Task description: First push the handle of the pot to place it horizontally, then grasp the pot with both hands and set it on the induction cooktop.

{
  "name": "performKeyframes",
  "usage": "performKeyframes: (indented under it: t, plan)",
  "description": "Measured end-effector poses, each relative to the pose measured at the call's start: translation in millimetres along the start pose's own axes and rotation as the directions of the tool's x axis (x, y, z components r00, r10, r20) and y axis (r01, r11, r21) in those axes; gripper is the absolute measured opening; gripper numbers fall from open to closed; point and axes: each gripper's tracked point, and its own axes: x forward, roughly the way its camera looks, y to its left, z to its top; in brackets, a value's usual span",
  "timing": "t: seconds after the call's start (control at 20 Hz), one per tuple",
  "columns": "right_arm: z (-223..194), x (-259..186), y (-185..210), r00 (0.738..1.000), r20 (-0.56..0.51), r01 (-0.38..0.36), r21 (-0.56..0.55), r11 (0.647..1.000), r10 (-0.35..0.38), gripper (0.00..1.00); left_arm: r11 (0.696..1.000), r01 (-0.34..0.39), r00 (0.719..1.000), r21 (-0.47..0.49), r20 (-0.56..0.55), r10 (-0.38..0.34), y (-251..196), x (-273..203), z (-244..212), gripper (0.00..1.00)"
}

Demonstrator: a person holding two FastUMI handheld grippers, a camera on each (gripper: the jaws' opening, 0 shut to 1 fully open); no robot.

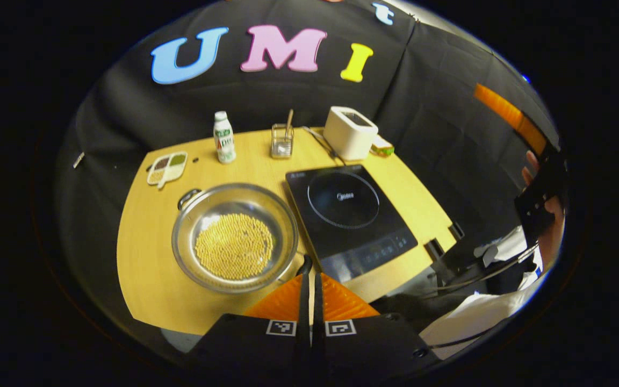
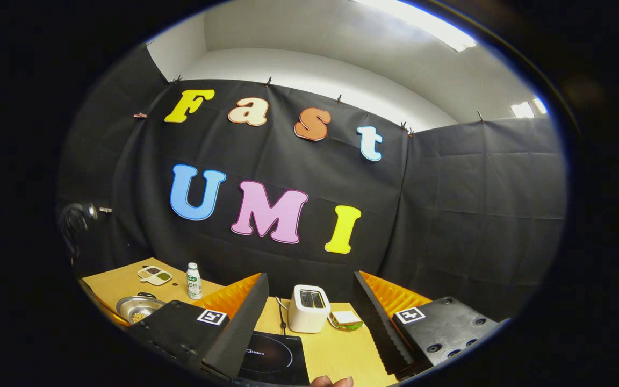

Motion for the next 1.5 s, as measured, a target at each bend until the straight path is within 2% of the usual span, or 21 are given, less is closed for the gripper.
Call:
performKeyframes:
  t: [0.2, 0.55, 0.85, 1.5]
  plan:
    - [0, -2, -3, 1.000, 0.004, 0.008, -0.011, 1.000, -0.008, 0.97, 1.000, 0.009, 0.974, -0.014, -0.228, -0.012, 15, 31, -57, 0.05]
    - [-10, -4, -14, 1.000, -0.010, 0.023, -0.034, 0.999, -0.024, 0.98, 0.998, -0.058, 0.937, -0.020, -0.345, 0.047, 45, 83, -80, 0.05]
    - [-16, -5, -30, 0.998, -0.020, 0.053, -0.055, 0.997, -0.054, 0.98, 0.992, -0.120, 0.931, -0.040, -0.351, 0.099, 63, 113, -74, 0.05]
    - [-40, 1, -54, 0.993, -0.069, 0.087, -0.105, 0.991, -0.095, 0.98, 0.991, -0.119, 0.956, -0.059, -0.275, 0.099, 43, 156, -16, 0.05]
